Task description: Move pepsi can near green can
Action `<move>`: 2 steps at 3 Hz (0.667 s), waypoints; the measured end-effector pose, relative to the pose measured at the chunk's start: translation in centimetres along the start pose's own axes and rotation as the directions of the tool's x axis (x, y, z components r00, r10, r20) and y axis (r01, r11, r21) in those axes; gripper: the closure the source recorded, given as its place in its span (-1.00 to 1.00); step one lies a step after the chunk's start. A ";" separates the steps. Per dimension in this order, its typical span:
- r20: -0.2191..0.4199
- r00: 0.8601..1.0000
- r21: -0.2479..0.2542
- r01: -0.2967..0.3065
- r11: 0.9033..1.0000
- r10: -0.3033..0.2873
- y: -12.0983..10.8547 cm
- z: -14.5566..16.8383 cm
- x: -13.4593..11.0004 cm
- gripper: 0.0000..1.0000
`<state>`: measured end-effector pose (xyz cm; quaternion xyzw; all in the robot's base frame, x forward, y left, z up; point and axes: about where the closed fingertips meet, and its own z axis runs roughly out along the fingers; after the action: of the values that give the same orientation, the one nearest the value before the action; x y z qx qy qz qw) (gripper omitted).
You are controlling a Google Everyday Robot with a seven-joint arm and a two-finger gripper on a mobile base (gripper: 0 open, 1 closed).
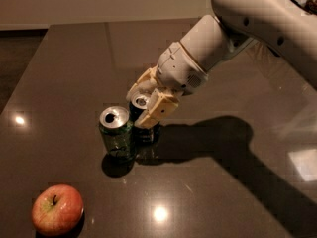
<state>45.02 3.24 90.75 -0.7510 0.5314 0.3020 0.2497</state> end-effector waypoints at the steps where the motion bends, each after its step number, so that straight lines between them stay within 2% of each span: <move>1: 0.000 1.000 0.000 0.001 1.000 -0.001 0.0 0.1 -0.1 -0.90; 2: 0.000 1.000 0.000 0.003 1.000 -0.003 0.0 0.1 -0.2 -1.00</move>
Offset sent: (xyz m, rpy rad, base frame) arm -0.0003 0.0014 0.0005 0.0002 -0.0006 0.0006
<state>44.96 3.51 90.82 -0.7518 0.5304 0.3017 0.2499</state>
